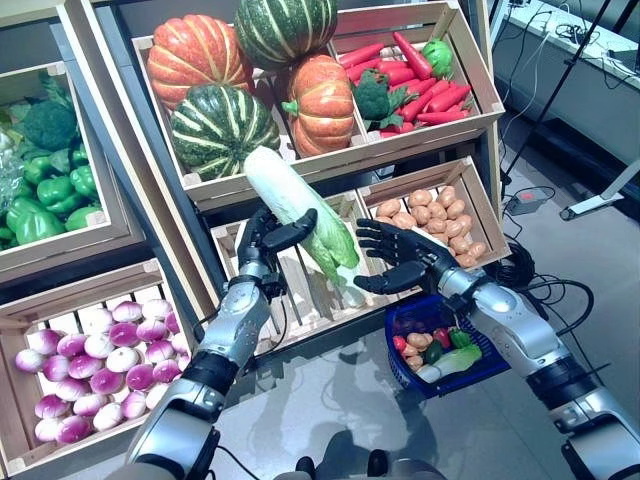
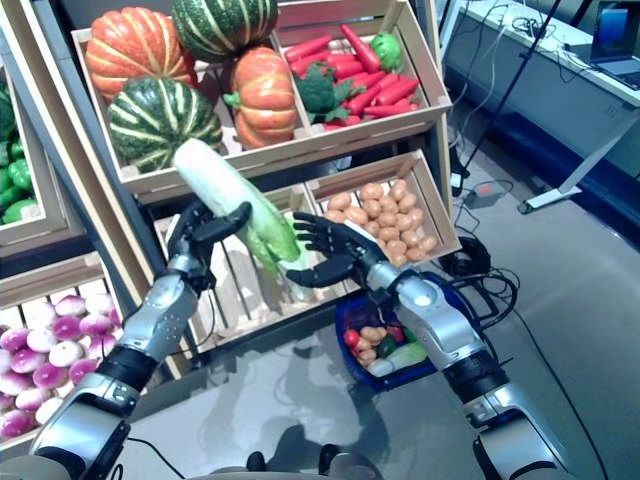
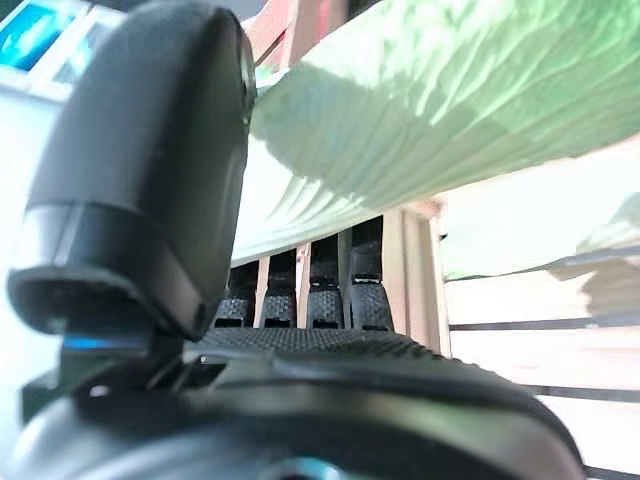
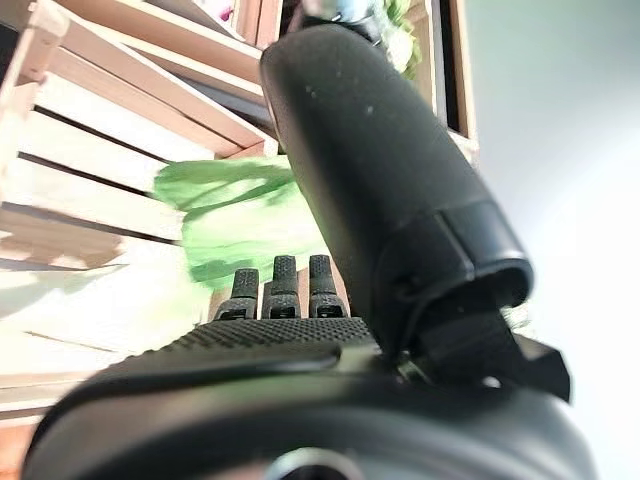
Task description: Put vegetables into the basket
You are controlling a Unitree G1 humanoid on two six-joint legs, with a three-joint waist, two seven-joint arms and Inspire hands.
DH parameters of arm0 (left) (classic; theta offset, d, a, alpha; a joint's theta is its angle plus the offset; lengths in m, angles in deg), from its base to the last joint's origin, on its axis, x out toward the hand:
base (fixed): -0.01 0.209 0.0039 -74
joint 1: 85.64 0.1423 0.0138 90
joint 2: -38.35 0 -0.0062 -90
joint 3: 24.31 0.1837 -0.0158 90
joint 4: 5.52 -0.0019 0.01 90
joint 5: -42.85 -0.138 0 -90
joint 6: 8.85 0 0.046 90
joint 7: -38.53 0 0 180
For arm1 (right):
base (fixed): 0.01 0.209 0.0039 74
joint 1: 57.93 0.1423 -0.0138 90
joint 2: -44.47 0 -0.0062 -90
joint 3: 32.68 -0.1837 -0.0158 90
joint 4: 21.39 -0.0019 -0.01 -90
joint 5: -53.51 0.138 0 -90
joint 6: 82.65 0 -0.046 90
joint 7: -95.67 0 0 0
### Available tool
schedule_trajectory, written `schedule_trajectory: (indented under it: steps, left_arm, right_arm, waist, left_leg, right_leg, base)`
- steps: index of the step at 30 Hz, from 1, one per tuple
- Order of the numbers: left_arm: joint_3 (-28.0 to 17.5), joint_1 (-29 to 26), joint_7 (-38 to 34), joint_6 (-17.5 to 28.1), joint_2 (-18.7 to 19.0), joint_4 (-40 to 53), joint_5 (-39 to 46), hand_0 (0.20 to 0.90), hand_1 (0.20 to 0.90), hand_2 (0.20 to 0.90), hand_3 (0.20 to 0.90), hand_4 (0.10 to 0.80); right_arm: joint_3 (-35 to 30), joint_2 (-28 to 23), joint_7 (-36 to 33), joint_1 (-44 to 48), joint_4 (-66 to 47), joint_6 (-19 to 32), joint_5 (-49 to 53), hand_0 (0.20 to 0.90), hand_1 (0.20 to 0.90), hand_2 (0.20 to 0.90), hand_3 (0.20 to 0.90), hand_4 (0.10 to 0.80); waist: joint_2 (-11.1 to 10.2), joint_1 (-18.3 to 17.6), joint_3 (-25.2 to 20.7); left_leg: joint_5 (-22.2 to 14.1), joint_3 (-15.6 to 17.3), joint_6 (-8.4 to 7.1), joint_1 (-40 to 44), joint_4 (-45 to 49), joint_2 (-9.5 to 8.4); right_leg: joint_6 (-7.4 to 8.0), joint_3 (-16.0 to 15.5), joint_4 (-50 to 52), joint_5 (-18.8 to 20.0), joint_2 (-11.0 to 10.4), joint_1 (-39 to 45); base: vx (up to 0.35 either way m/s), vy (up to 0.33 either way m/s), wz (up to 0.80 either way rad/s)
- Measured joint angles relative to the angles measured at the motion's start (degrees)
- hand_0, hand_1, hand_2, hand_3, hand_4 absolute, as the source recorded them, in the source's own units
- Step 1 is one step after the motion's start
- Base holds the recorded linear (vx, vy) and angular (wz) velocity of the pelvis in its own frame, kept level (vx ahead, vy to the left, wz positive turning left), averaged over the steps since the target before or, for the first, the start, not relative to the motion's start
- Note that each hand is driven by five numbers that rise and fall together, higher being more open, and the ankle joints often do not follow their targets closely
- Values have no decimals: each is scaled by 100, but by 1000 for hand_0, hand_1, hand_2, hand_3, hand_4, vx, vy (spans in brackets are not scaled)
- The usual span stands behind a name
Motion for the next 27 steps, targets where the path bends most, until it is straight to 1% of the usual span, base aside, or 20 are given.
schedule_trajectory:
  steps: [2, 6, 9, 12, 17, 21, 24, 27]
  left_arm:
    - [110, 8, 146, -50, -76, 3, -266, 300, 300, 300, 300, 400]
    - [269, 8, 236, -58, -117, 7, -520, 300, 300, 300, 300, 400]
    - [283, 8, 247, -82, -117, 8, -643, 300, 300, 300, 300, 400]
    - [283, 9, 250, -129, -117, 7, -707, 300, 300, 300, 300, 400]
    - [283, 9, 312, -131, -119, 7, -710, 300, 300, 300, 300, 400]
    - [284, 9, 488, -131, -121, 8, -704, 300, 300, 300, 300, 400]
    - [288, 56, 499, -154, -100, 8, -688, 300, 300, 300, 300, 400]
    - [286, 274, 502, -160, -66, 60, -675, 300, 300, 300, 300, 400]
  right_arm:
    - [-1, -13, -107, 29, -183, 0, -63, 900, 900, 900, 900, 800]
    - [-1, -26, -309, 55, -329, 0, -407, 900, 900, 900, 900, 800]
    - [-1, -33, -506, 55, -348, 0, -647, 900, 900, 900, 900, 800]
    - [-3, -51, -646, 56, -398, 0, -649, 900, 900, 900, 900, 800]
    - [-2, -50, -637, 57, -405, -44, -641, 900, 900, 900, 900, 800]
    - [29, -46, -444, 57, -383, -351, -572, 900, 900, 900, 900, 800]
    - [61, -26, -363, 68, -291, -456, -313, 900, 900, 900, 900, 800]
    - [109, 48, -136, 130, 104, -495, 102, 900, 900, 900, 900, 800]
  waist:
    - [0, 8, 0]
    - [-1, 0, 0]
    - [-1, 2, 0]
    - [-1, 3, 1]
    - [-1, 20, 2]
    - [-2, 89, 3]
    - [-3, 125, 4]
    - [-14, 155, 10]
  left_leg:
    - [12, 0, 16, 29, -44, -1]
    - [48, 4, 27, 70, -128, -6]
    - [57, 7, 25, 77, -147, -5]
    - [57, 9, 25, 75, -149, -5]
    - [57, 6, 25, 75, -150, -5]
    - [59, -6, 22, 90, -150, -5]
    - [59, -31, 22, 125, -152, -5]
    - [59, -37, 22, 176, -166, -8]
  right_leg:
    - [4, 1, -18, 6, 3, 15]
    - [8, 10, -19, 8, 0, 15]
    - [9, 10, -20, 8, 1, 14]
    - [9, 10, -22, 8, 2, 12]
    - [9, 2, -23, 8, 2, 18]
    - [9, -13, -32, 8, 1, 45]
    - [14, -47, -105, 23, 3, 133]
    - [16, -59, -126, 26, 2, 187]
  base:
    - [0, 0, 0]
    - [0, 0, 0]
    - [0, 0, 0]
    - [0, 0, 0]
    - [0, 0, 0]
    - [1, -1, 1]
    - [-1, -4, 6]
    - [-3, -2, 1]
